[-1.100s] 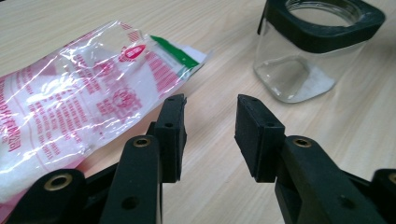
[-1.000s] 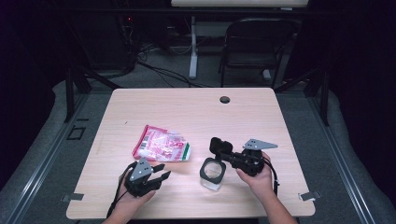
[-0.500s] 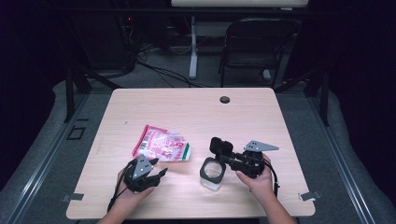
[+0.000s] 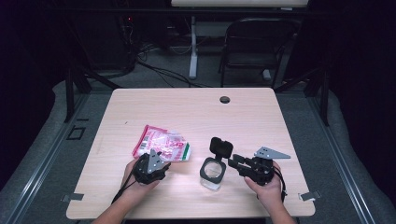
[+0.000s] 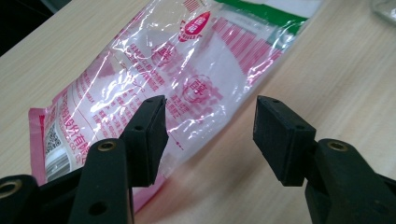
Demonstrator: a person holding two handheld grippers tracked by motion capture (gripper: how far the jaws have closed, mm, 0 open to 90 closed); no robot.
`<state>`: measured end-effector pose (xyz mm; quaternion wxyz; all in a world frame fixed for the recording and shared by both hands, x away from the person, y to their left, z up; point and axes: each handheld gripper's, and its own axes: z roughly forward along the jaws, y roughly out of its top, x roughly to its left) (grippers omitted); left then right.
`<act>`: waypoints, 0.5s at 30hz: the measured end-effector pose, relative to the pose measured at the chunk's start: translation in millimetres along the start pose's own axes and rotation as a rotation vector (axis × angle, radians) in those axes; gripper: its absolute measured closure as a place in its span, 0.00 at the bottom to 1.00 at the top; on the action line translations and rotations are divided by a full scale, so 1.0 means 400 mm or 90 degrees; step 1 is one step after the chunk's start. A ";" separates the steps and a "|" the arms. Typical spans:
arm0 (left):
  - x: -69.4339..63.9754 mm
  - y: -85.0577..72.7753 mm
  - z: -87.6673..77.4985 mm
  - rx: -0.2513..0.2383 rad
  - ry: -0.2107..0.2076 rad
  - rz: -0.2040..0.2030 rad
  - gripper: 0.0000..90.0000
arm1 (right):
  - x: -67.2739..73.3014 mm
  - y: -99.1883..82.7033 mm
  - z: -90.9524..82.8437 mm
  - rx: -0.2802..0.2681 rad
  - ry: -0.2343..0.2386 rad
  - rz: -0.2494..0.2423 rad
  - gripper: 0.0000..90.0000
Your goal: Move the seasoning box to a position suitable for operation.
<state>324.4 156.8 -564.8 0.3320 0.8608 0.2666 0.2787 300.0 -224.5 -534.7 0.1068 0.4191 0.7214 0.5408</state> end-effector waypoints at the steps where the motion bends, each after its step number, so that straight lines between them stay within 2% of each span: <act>1: 0.003 0.000 0.010 0.004 0.002 0.003 0.50 | -0.002 -0.004 -0.010 -0.006 -0.005 0.004 0.72; 2: 0.003 0.000 0.010 0.004 0.002 0.003 0.50 | -0.002 -0.004 -0.010 -0.006 -0.005 0.004 0.72; 6: 0.003 0.006 0.032 0.023 0.028 0.047 0.49 | -0.007 -0.010 -0.027 -0.012 -0.013 0.010 0.72; 10: 0.001 0.010 0.046 0.029 0.033 0.064 0.49 | -0.008 -0.016 -0.039 -0.015 -0.020 0.014 0.72; 15: 0.007 0.010 0.057 0.026 0.030 0.063 0.49 | -0.008 -0.020 -0.046 -0.019 -0.024 0.014 0.72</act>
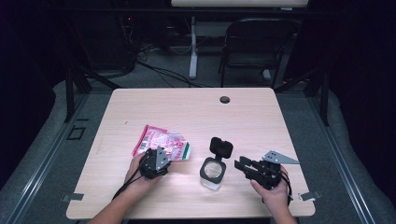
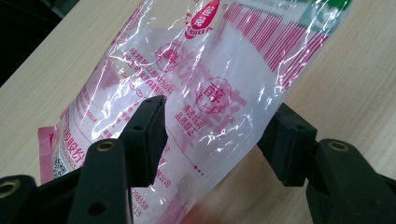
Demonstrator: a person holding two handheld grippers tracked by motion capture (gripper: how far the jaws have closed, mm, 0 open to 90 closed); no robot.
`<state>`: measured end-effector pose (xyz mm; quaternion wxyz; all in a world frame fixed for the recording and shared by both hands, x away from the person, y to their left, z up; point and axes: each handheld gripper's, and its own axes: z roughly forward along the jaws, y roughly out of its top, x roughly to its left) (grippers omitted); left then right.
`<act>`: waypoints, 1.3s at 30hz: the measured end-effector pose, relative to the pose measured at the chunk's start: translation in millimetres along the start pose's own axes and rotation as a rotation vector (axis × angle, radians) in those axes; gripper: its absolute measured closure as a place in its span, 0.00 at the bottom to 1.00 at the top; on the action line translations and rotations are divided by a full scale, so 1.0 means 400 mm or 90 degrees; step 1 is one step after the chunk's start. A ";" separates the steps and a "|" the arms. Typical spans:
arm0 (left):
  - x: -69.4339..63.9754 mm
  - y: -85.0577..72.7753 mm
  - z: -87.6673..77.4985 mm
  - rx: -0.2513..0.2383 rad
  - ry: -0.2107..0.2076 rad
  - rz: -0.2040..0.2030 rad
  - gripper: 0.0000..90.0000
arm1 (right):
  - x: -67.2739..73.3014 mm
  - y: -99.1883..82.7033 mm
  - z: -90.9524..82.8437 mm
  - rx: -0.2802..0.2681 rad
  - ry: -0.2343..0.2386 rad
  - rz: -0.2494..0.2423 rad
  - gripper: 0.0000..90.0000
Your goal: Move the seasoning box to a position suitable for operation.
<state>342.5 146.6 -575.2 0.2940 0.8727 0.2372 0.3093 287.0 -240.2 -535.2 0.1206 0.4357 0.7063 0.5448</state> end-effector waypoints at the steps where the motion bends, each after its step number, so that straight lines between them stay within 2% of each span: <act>1: 0.004 -0.001 0.002 -0.002 -0.003 -0.004 0.49 | 0.000 -0.001 -0.001 0.002 0.001 -0.001 0.72; 7: 0.014 -0.002 0.006 -0.018 -0.017 -0.030 0.52 | 0.000 -0.005 -0.009 0.000 -0.006 0.000 0.72; 12: 0.024 -0.002 0.009 -0.029 -0.035 -0.043 0.67 | 0.000 -0.008 -0.011 -0.003 -0.009 0.001 0.71; 13: 0.028 -0.002 0.011 -0.030 -0.045 -0.059 0.70 | 0.001 -0.009 -0.011 -0.001 -0.010 -0.001 0.71; 14: 0.028 -0.002 0.011 -0.030 -0.045 -0.059 0.72 | 0.001 -0.009 -0.011 -0.001 -0.010 -0.001 0.71; 18: 0.043 -0.006 0.015 -0.029 -0.058 -0.094 0.79 | 0.002 -0.009 -0.012 0.000 -0.011 -0.002 0.71; 20: 0.056 -0.011 0.017 -0.032 -0.071 -0.122 0.84 | 0.002 -0.011 -0.013 0.000 -0.012 -0.001 0.71; 25: 0.070 -0.015 0.020 -0.036 -0.081 -0.147 0.91 | 0.001 -0.013 -0.015 -0.004 -0.012 0.002 0.71; 32: 0.094 -0.020 0.027 -0.031 -0.098 -0.188 0.98 | -0.001 -0.017 -0.023 -0.003 -0.019 0.006 0.71; 39: 0.111 -0.019 0.031 -0.024 -0.102 -0.210 1.00 | -0.003 -0.022 -0.031 -0.006 -0.025 0.009 0.71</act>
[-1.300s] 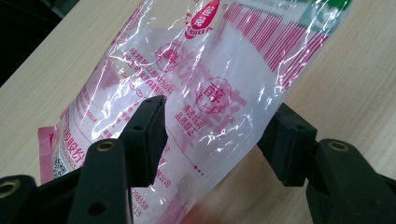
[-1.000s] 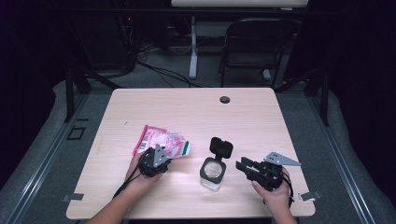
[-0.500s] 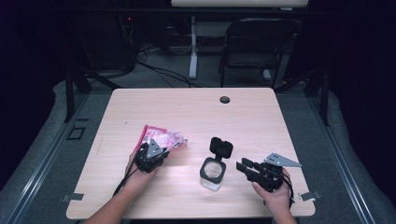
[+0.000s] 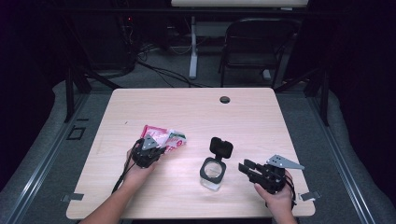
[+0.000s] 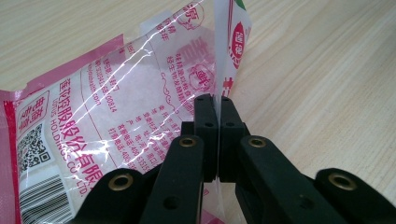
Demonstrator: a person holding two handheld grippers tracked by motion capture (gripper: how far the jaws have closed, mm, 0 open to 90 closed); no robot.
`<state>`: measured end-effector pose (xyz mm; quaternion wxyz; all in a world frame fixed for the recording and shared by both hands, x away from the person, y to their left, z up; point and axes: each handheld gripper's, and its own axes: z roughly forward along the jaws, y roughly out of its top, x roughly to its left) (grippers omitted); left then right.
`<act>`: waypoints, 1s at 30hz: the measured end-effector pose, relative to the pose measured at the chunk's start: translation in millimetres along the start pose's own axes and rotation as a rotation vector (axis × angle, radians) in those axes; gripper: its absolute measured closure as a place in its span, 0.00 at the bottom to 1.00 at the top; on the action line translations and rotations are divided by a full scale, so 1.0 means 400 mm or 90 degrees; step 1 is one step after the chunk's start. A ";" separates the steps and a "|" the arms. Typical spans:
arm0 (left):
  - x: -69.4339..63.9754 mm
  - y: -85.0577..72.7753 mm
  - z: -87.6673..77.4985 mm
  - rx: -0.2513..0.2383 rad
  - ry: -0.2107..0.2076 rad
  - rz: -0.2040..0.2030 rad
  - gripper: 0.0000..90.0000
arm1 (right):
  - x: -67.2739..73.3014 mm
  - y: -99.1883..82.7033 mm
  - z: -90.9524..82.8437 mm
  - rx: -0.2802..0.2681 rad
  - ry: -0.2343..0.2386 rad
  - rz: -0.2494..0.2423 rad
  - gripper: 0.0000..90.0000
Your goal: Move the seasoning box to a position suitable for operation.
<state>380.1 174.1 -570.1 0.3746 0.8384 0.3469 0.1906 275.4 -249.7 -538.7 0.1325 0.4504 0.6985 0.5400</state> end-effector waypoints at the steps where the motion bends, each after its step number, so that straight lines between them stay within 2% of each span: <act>1: 0.001 0.002 -0.002 0.002 0.000 0.000 1.00 | 0.000 0.000 -0.001 0.001 -0.001 0.001 0.71; 7: 0.006 0.011 -0.013 -0.005 0.002 -0.003 1.00 | 0.000 -0.003 -0.004 0.000 -0.002 -0.001 0.71; 13: 0.012 0.019 -0.035 -0.020 0.017 -0.004 1.00 | -0.001 -0.003 -0.005 0.000 -0.001 0.002 0.71; 19: 0.042 0.025 -0.074 -0.049 0.042 -0.027 1.00 | -0.002 -0.002 -0.005 0.000 0.000 0.002 0.71; 23: 0.069 0.022 -0.109 -0.079 0.057 -0.056 1.00 | -0.002 -0.001 -0.004 -0.001 0.001 0.002 0.71; 25: 0.078 0.023 -0.124 -0.087 0.057 -0.068 1.00 | -0.002 0.000 -0.003 -0.001 -0.001 0.002 0.71; 28: 0.086 0.031 -0.148 -0.104 0.063 -0.066 1.00 | -0.001 0.000 0.000 0.000 0.000 0.002 0.71; 30: 0.087 0.042 -0.168 -0.118 0.077 -0.058 1.00 | -0.001 0.000 0.002 -0.001 0.001 0.001 0.71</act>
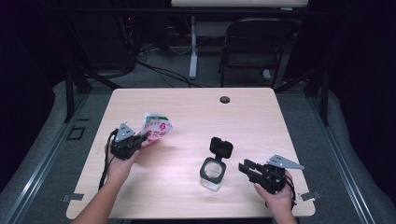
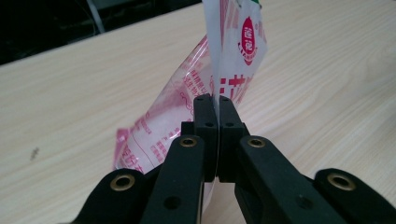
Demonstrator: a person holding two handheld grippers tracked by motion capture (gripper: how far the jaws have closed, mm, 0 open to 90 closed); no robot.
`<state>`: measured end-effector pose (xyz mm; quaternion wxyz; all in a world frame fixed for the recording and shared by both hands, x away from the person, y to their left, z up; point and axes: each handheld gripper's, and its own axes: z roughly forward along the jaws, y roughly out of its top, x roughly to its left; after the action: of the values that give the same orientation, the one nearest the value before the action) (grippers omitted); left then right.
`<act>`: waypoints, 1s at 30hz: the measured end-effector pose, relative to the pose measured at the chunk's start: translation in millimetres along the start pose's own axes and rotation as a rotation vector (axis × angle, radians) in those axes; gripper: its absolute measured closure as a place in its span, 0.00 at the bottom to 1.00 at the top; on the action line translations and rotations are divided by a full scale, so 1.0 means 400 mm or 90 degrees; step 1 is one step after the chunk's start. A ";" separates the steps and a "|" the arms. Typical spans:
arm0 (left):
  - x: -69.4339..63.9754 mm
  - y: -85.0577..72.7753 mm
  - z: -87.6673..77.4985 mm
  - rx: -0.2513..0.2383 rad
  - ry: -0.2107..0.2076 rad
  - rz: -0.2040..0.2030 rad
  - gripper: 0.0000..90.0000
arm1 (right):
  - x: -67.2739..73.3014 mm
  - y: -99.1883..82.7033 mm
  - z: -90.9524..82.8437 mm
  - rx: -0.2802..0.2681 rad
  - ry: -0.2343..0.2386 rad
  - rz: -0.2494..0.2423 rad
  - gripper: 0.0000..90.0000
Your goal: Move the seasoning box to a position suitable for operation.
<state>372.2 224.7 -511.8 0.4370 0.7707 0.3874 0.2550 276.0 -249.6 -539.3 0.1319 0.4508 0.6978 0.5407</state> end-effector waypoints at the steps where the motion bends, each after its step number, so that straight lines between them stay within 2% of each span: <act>1: 0.000 0.008 -0.010 -0.008 0.007 0.007 1.00 | 0.000 0.000 0.001 -0.001 0.001 0.000 0.71; 5: -0.003 0.044 -0.051 -0.035 0.040 0.034 1.00 | 0.000 -0.001 0.000 -0.002 -0.003 -0.001 0.71; 6: -0.003 0.049 -0.059 -0.039 0.043 0.034 1.00 | 0.000 -0.001 -0.001 -0.002 -0.002 0.001 0.71; 13: -0.003 0.062 -0.085 -0.055 0.037 0.028 1.00 | 0.000 -0.001 -0.005 -0.003 -0.006 0.003 0.71; 20: -0.021 0.074 -0.088 -0.065 0.006 0.027 1.00 | -0.003 -0.001 -0.007 -0.003 -0.004 0.005 0.71; 23: -0.045 0.085 -0.088 -0.068 -0.017 0.041 1.00 | -0.003 -0.001 -0.008 -0.004 -0.004 0.005 0.71; 24: -0.045 0.085 -0.088 -0.068 -0.017 0.041 1.00 | -0.003 -0.001 -0.008 -0.004 -0.004 0.005 0.71; 30: -0.095 0.103 -0.083 -0.079 -0.066 0.061 1.00 | -0.003 -0.003 -0.012 -0.008 -0.007 0.009 0.71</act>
<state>341.5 196.2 -461.7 0.4910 0.7717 0.3104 0.2589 272.9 -253.8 -538.8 0.1344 0.4579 0.6903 0.5438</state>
